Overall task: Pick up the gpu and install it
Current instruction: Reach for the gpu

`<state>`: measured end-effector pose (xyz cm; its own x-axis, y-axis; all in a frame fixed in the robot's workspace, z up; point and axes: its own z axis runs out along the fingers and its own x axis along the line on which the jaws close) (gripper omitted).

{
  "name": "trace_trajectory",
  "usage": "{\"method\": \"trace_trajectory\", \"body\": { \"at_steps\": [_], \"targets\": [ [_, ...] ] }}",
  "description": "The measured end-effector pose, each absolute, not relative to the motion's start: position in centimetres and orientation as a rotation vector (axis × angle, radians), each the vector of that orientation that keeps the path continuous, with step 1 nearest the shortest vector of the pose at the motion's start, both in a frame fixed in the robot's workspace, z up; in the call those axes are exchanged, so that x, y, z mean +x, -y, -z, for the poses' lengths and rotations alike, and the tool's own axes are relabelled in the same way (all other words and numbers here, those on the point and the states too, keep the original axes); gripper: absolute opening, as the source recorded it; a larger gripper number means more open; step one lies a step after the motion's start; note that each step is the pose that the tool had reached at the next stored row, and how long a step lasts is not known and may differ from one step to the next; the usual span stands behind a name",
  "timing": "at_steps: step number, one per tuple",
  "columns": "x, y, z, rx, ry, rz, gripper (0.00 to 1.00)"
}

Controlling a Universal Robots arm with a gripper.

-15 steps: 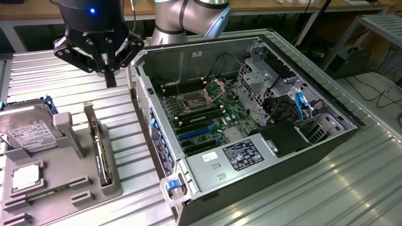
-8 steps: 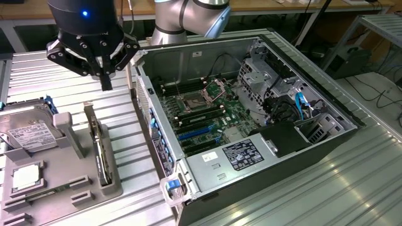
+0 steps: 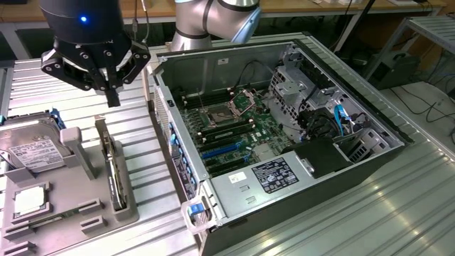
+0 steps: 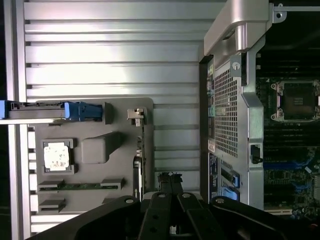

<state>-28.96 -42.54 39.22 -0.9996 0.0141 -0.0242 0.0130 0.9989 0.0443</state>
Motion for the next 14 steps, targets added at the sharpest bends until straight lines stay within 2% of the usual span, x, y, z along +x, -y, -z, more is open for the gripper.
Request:
{"method": "trace_trajectory", "body": {
  "at_steps": [14],
  "targets": [
    [-30.9, 43.5, -39.2, 0.021, -3.116, -0.069, 0.11]
  ]
}}
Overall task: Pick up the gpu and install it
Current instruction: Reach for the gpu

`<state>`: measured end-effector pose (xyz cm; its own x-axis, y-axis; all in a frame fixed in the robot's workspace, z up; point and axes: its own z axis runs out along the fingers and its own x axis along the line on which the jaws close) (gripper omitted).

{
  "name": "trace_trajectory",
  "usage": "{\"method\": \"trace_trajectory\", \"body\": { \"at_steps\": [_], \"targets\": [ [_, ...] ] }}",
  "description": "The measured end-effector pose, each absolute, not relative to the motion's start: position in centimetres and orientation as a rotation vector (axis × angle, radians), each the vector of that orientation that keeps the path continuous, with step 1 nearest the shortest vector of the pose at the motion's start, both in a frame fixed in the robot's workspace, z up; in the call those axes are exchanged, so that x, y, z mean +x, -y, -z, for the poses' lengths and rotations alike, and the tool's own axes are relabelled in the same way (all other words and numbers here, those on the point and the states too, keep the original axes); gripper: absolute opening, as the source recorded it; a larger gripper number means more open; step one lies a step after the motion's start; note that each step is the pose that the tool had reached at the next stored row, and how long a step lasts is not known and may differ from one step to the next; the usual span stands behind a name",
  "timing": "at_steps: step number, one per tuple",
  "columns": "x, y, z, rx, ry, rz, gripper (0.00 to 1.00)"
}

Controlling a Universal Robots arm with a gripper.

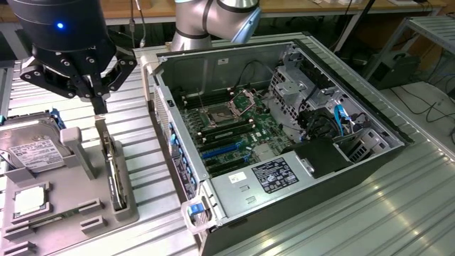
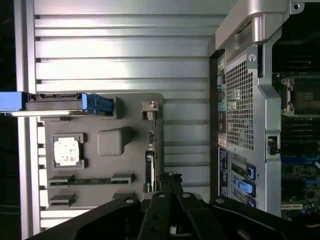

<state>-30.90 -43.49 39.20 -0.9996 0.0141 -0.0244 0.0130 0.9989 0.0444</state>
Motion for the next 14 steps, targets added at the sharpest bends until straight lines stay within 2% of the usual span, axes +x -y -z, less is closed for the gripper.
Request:
{"method": "trace_trajectory", "body": {
  "at_steps": [14],
  "targets": [
    [-32.9, 43.9, -39.2, 0.021, -3.116, -0.069, 0.11]
  ]
}}
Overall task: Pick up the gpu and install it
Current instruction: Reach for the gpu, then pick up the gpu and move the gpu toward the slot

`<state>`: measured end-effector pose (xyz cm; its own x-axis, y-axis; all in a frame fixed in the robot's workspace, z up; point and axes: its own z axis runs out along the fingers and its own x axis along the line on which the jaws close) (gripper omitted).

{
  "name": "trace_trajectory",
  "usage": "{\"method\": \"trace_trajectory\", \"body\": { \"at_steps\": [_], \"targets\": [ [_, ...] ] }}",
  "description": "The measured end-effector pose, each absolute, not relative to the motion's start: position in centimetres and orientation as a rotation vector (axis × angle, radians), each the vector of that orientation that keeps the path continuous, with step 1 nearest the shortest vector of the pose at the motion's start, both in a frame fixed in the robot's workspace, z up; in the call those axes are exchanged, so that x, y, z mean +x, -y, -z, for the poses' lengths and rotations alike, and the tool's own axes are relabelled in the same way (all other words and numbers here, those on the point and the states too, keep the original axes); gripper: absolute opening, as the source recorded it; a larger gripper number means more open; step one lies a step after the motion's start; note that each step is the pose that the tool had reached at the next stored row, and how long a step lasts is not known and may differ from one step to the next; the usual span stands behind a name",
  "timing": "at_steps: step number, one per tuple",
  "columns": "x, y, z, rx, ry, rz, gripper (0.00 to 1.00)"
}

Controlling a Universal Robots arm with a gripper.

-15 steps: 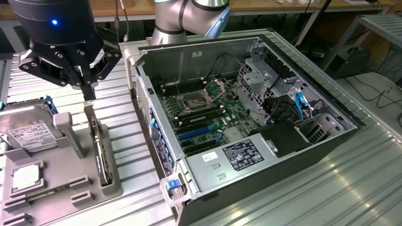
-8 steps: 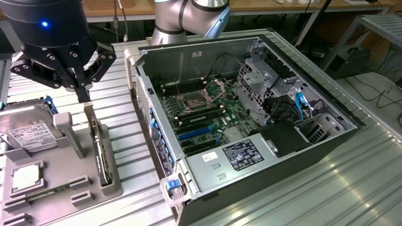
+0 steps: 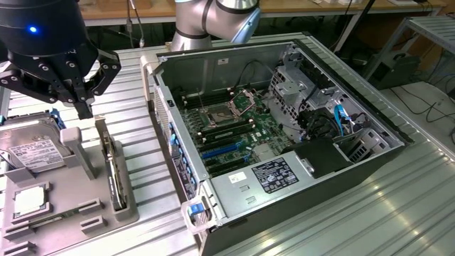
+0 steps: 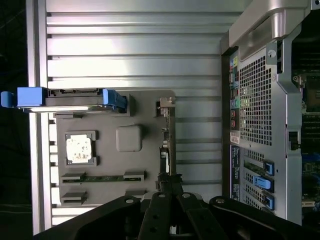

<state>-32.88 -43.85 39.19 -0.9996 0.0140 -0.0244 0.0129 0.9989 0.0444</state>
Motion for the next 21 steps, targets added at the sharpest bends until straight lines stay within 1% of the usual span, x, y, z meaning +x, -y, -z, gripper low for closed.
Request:
{"method": "trace_trajectory", "body": {
  "at_steps": [14, 17, 19, 21],
  "targets": [
    [-32.89, 43.85, -39.19, 0.021, -3.116, -0.069, 0.11],
    [-32.89, 43.85, -39.19, 0.021, -3.116, -0.069, 0.3],
    [-32.89, 43.85, -39.19, 0.021, -3.116, -0.069, 0.3],
    [-32.89, 43.85, -39.19, 0.021, -3.116, -0.069, 0.42]
  ]
}}
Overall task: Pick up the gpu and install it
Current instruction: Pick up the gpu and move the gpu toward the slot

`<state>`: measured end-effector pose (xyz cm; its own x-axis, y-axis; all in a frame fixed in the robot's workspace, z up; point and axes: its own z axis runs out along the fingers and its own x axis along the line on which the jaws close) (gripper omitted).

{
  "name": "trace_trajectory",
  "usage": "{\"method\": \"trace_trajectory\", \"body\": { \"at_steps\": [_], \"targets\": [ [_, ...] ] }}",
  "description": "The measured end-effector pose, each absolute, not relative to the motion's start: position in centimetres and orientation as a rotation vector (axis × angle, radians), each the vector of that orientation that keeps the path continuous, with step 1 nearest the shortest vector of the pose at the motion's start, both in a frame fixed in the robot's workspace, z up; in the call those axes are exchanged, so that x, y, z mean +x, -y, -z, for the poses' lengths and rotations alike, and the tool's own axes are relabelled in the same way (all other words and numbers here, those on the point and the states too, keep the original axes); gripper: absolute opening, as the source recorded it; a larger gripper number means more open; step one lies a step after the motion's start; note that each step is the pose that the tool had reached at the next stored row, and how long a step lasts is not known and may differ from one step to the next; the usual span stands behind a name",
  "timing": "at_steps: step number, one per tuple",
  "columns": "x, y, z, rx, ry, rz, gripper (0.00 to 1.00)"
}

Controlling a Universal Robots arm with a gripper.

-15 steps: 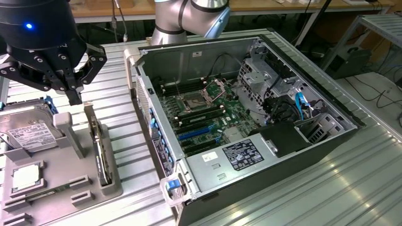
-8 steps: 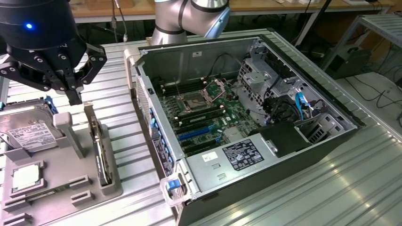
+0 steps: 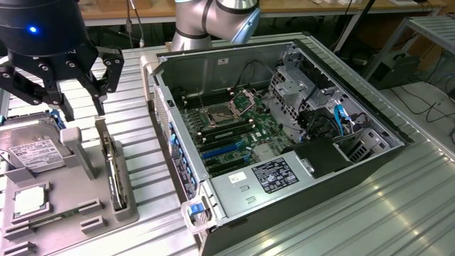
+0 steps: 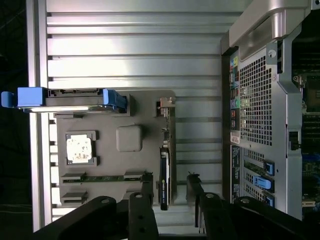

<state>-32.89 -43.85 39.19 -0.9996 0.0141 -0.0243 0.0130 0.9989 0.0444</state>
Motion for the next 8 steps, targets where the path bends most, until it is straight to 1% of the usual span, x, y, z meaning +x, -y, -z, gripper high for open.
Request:
{"method": "trace_trajectory", "body": {
  "at_steps": [1, 2, 3, 8],
  "targets": [
    [-32.89, 43.85, -39.19, 0.021, -3.116, -0.069, 0.48],
    [-32.89, 43.85, -39.19, 0.021, -3.116, -0.069, 0.48],
    [-32.89, 43.85, -39.19, 0.021, -3.116, -0.068, 0.54],
    [-32.89, 44.26, -39.1, 0.014, -3.116, -0.068, 0.54]
  ]
}}
